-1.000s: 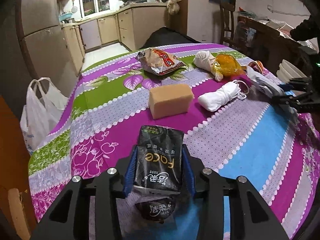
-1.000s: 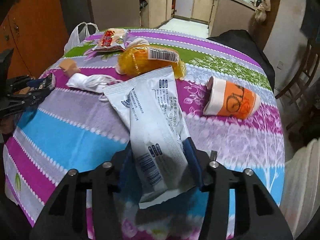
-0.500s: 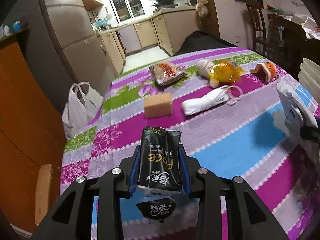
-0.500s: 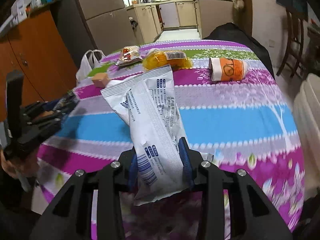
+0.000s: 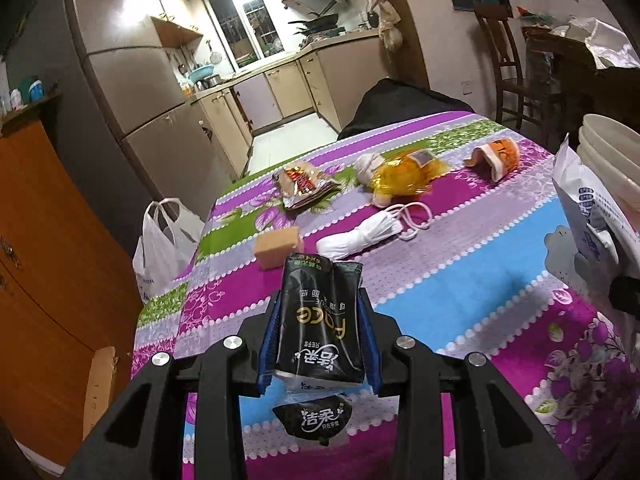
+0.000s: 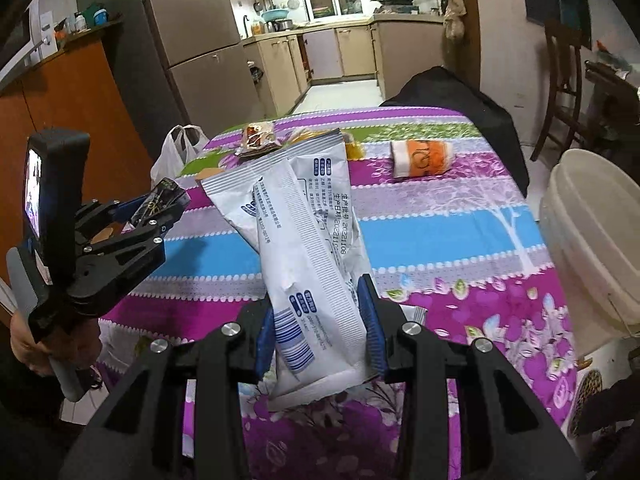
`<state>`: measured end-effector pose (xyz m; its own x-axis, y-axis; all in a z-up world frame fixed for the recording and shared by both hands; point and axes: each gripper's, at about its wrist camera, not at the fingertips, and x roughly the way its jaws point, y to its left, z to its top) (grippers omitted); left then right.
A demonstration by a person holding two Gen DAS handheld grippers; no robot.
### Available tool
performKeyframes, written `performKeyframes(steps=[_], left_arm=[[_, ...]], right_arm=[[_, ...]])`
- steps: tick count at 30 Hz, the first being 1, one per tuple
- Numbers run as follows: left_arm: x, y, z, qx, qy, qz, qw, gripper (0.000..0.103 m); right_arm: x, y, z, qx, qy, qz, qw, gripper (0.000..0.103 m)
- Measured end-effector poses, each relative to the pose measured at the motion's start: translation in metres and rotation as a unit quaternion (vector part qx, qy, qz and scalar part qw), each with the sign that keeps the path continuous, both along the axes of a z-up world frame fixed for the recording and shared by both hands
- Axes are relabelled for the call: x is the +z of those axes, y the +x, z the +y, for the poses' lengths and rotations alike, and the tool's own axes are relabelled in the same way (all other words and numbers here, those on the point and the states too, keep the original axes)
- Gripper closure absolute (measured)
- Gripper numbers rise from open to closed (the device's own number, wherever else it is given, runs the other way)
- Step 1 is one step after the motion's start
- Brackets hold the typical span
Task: Collect trash
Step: 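Lift the tissue pack and white packet off the table with both tools, then carry the black tissue pack and white packet over the white bucket with both tools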
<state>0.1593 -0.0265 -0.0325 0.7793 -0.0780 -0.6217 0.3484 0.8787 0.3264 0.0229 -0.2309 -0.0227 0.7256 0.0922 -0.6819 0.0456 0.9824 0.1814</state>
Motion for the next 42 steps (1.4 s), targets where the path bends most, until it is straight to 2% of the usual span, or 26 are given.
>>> performKeyframes(steps=[12,24,36,42], left_arm=[[0.007,-0.011,-0.023,-0.014,0.017,-0.023,0.9995,0.067],[0.008,-0.015,-0.042,-0.031,0.030,-0.033,0.9985,0.067],[0.024,-0.014,-0.093,-0.083,0.024,-0.043,0.9953,0.066],[0.026,-0.011,-0.131,-0.124,0.010,-0.016,0.9921,0.066]], right_arm=[[0.000,-0.019,-0.030,-0.042,0.009,-0.010,0.999,0.067],[-0.001,-0.030,-0.047,-0.055,0.014,-0.012,0.998,0.067],[0.044,-0.043,-0.102,-0.086,0.007,-0.038,0.996,0.067],[0.059,-0.048,-0.133,-0.115,-0.015,-0.044,0.992,0.066]])
